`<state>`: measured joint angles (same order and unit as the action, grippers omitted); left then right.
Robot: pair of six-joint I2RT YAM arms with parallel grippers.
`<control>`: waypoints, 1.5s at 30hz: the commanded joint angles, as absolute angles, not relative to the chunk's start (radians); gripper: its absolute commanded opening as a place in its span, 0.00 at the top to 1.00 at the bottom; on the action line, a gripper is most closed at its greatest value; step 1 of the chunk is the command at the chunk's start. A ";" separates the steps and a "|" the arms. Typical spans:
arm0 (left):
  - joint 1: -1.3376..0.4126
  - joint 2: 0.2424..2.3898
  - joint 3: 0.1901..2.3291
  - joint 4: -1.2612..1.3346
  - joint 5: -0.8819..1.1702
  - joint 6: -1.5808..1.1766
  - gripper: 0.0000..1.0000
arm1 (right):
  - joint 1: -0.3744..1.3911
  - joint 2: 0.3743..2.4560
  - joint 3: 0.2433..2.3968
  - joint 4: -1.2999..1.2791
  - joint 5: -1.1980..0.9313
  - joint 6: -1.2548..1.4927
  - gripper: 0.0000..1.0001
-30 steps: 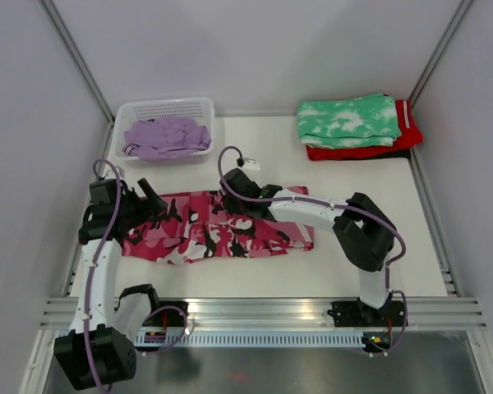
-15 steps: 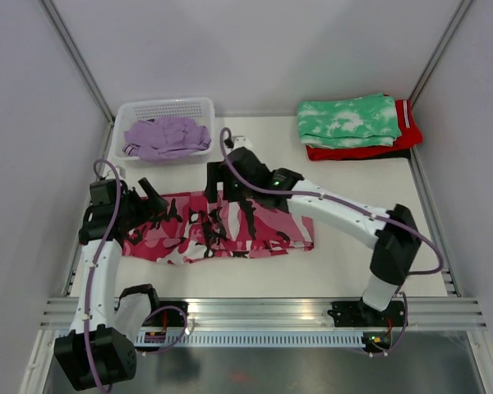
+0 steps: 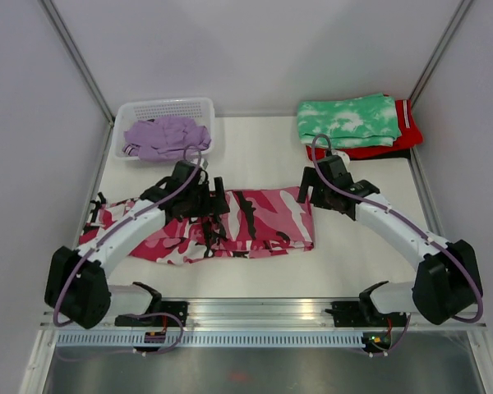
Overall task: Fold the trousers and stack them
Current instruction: Fold the trousers
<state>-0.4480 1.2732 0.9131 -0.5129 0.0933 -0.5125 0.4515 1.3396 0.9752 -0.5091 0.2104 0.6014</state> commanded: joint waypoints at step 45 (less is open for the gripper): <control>-0.569 1.134 0.748 -0.646 -0.267 -0.772 0.17 | 0.453 1.492 0.769 -0.258 0.017 0.623 0.12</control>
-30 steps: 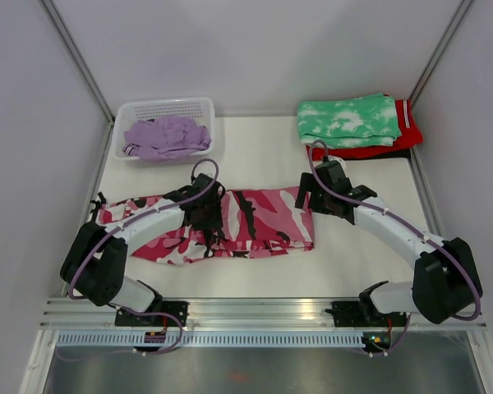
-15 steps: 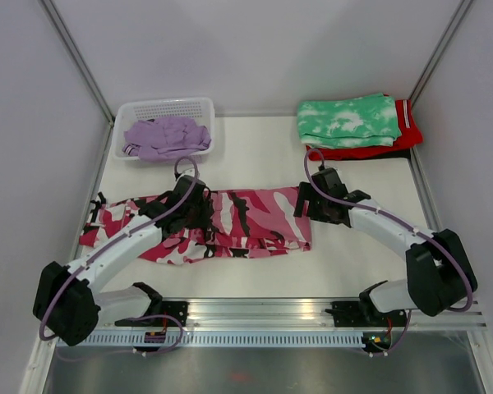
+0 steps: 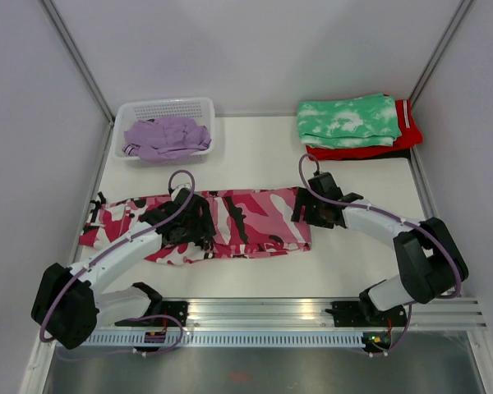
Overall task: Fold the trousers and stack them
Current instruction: Fold the trousers
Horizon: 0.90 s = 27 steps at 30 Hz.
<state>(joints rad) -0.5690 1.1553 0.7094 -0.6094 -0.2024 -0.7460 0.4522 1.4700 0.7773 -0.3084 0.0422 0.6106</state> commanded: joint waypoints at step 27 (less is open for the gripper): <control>-0.329 1.040 0.773 -0.686 -0.153 -0.726 0.00 | 0.321 1.473 0.742 -0.251 0.094 0.509 1.00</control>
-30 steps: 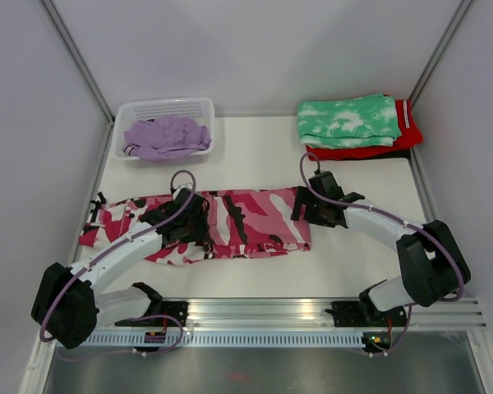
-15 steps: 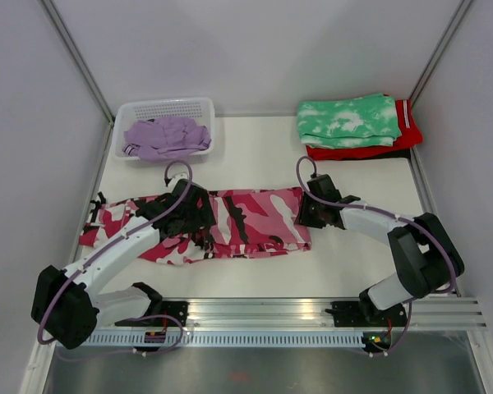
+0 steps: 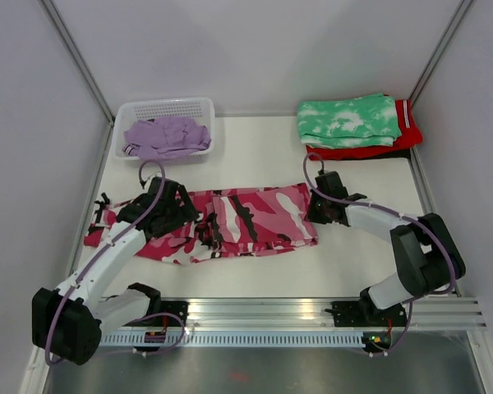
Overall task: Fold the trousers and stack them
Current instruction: Fold the trousers
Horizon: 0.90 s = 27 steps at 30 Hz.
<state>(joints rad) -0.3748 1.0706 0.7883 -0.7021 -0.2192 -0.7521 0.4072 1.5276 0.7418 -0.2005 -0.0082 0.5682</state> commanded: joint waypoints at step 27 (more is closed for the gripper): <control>0.169 1.097 0.696 -0.557 -0.101 -0.718 0.02 | 0.119 1.325 1.170 -0.498 -0.155 0.278 1.00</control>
